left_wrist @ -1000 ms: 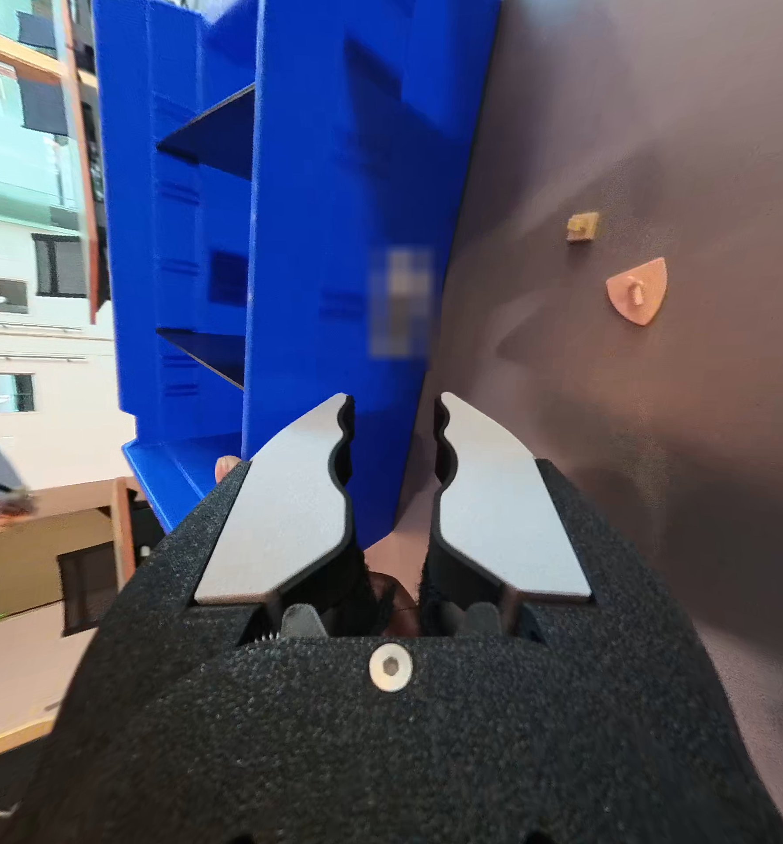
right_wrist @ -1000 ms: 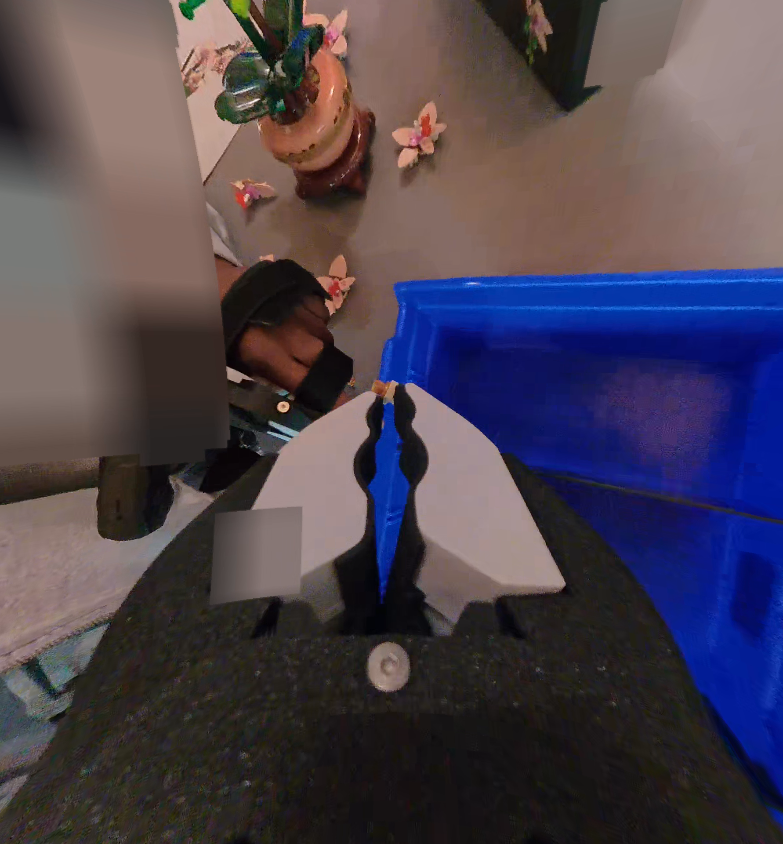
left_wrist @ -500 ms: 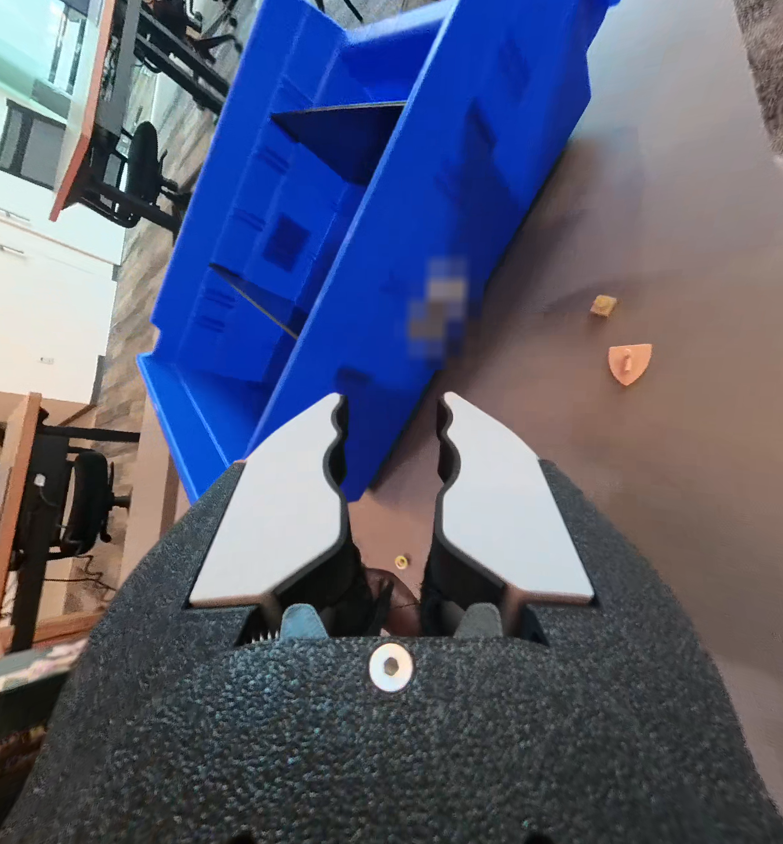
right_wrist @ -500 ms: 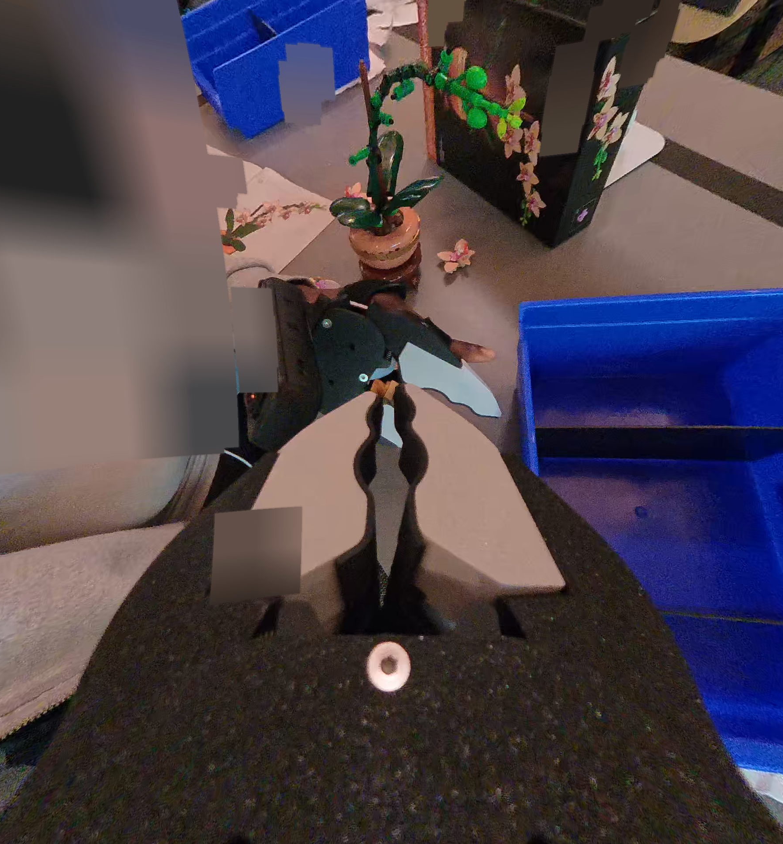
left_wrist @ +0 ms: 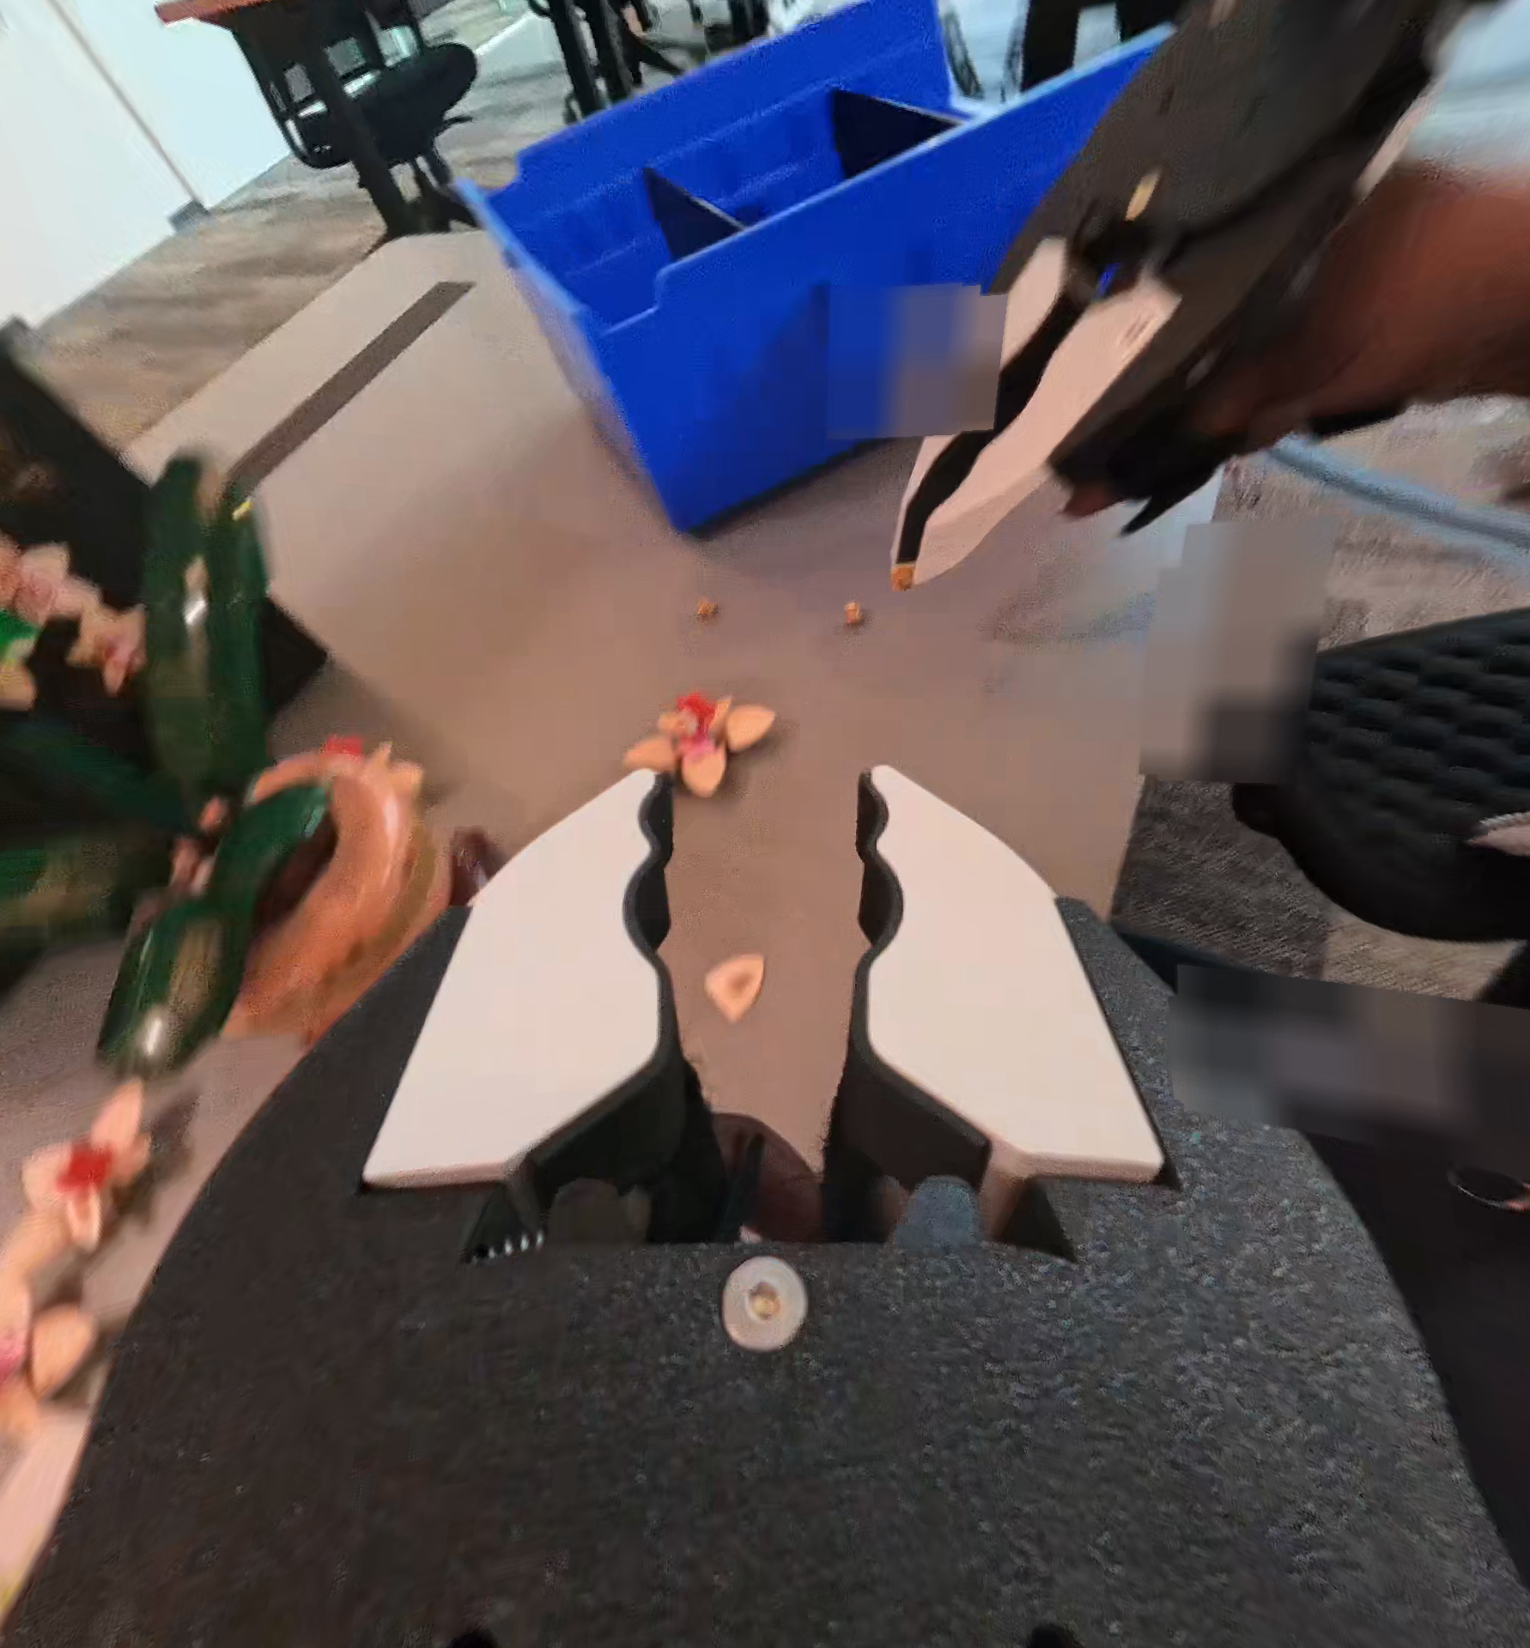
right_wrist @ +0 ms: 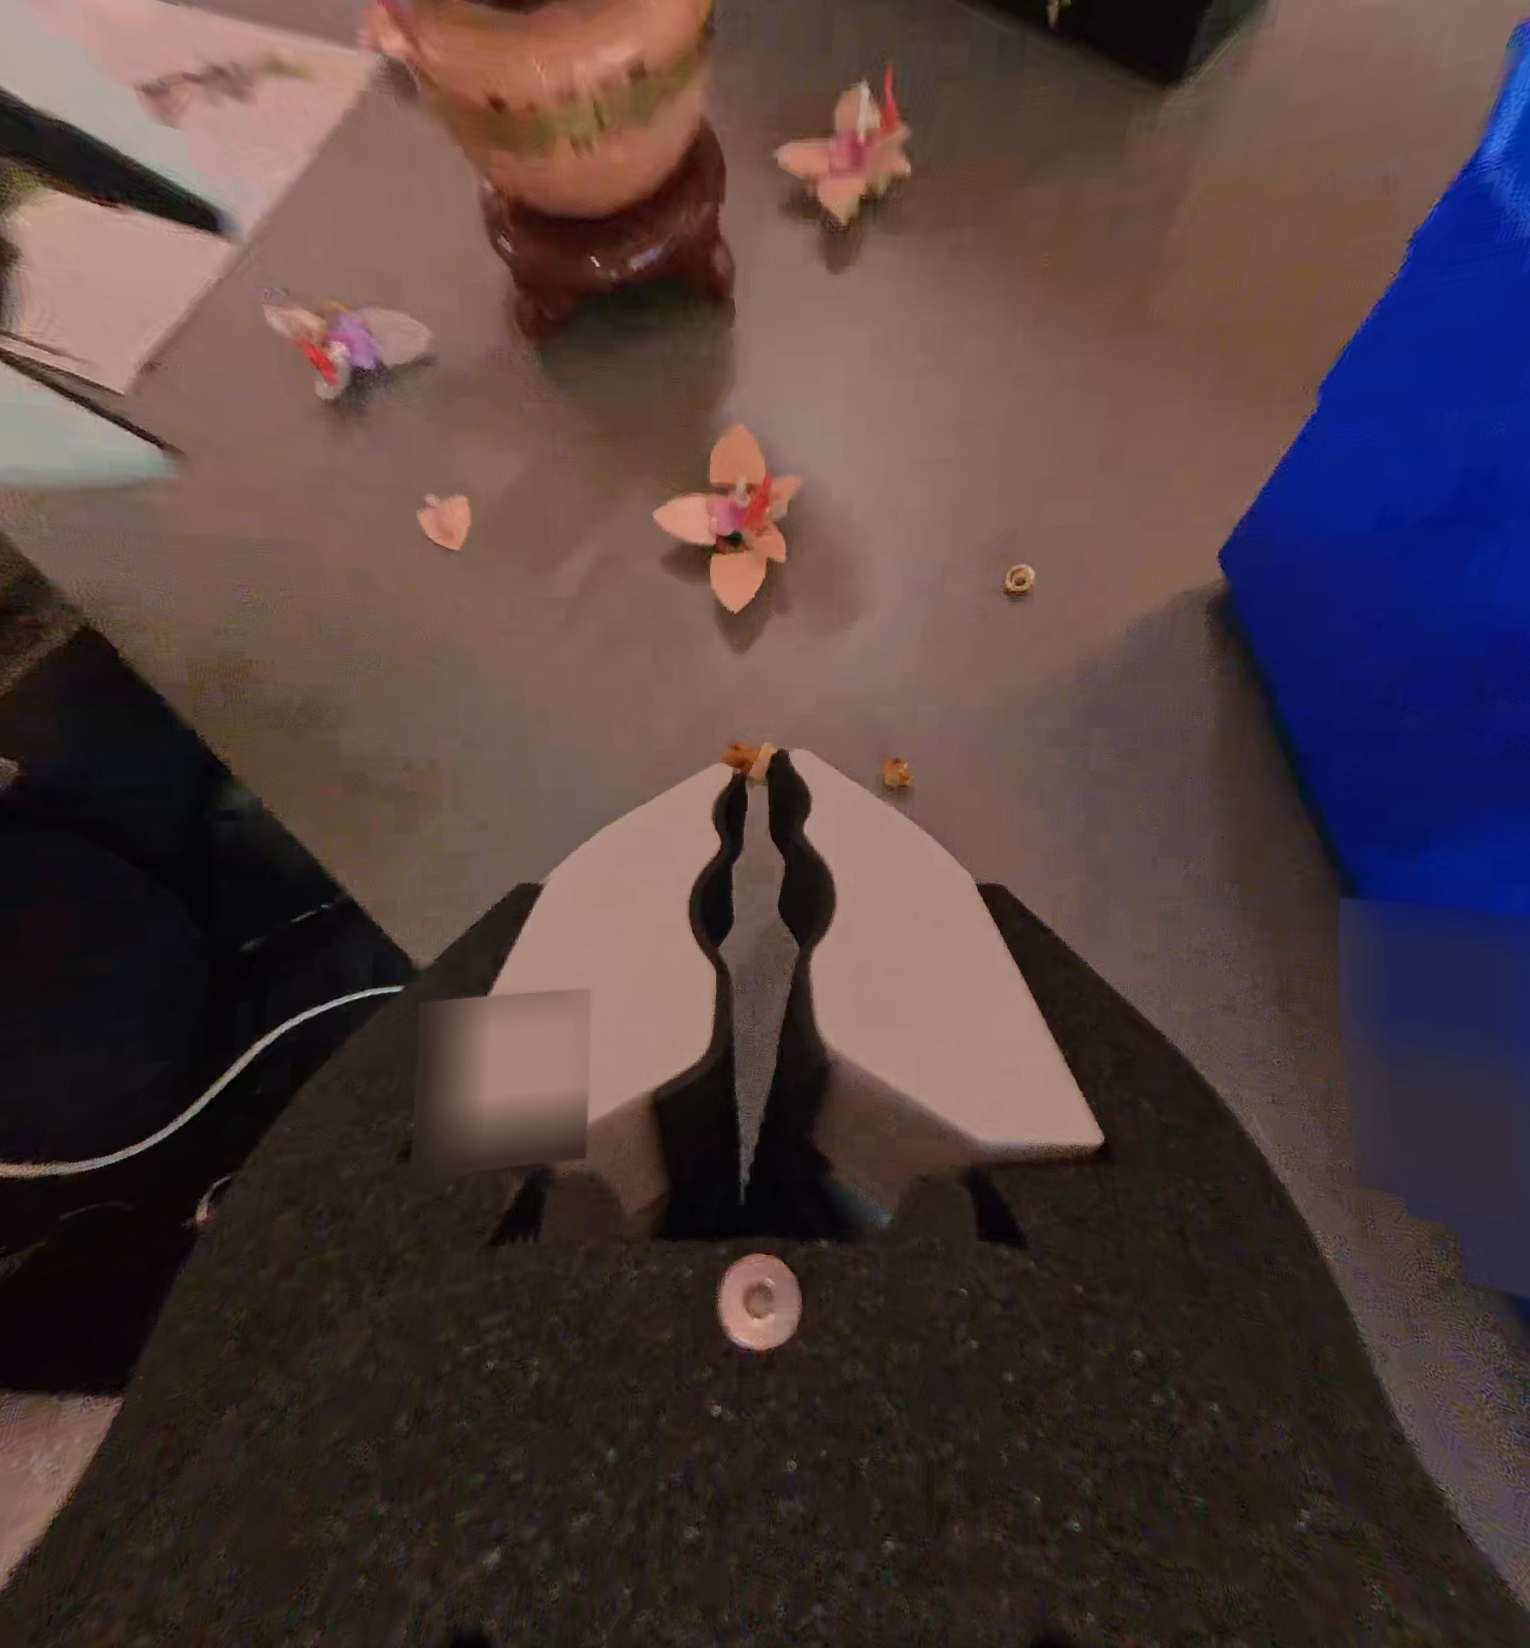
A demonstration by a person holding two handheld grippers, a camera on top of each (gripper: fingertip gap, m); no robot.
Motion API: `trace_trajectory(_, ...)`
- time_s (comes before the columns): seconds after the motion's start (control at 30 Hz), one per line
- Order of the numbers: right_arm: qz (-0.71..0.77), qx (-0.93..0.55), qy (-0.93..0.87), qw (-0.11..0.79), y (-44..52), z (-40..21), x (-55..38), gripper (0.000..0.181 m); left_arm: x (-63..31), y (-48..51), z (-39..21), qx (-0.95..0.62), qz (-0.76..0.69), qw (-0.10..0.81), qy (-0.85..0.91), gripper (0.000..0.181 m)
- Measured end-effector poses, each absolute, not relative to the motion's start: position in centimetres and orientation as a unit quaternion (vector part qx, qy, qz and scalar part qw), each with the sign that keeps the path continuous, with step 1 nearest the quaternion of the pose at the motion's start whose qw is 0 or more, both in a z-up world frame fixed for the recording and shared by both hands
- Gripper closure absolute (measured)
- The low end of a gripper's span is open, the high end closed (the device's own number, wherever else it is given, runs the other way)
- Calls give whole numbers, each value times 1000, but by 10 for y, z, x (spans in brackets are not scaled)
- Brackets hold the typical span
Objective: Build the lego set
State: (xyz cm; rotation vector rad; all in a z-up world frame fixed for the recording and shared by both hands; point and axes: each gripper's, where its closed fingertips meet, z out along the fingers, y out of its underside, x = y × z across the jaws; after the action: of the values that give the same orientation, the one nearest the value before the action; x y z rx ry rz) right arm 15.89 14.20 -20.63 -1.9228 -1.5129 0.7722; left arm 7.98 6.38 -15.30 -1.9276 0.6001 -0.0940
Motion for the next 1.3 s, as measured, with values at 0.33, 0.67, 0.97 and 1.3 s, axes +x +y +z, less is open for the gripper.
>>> trace_trajectory(0.33,210,-752,-530,332,161,-230,160,176,-44,-47,-142,-795,-22,601,78,139)
trace_trajectory(0.67,163,-742,-542,359,160,-243,135,170,-69,-48,-143,-772,5,636,-14,125)
trace_trajectory(0.97,175,-751,-507,385,166,-237,141,132,-82,-33,-132,-741,-1,668,-73,121)
trace_trajectory(1.3,242,-635,-340,650,176,-126,168,57,-100,-39,-109,-700,55,705,-102,106)
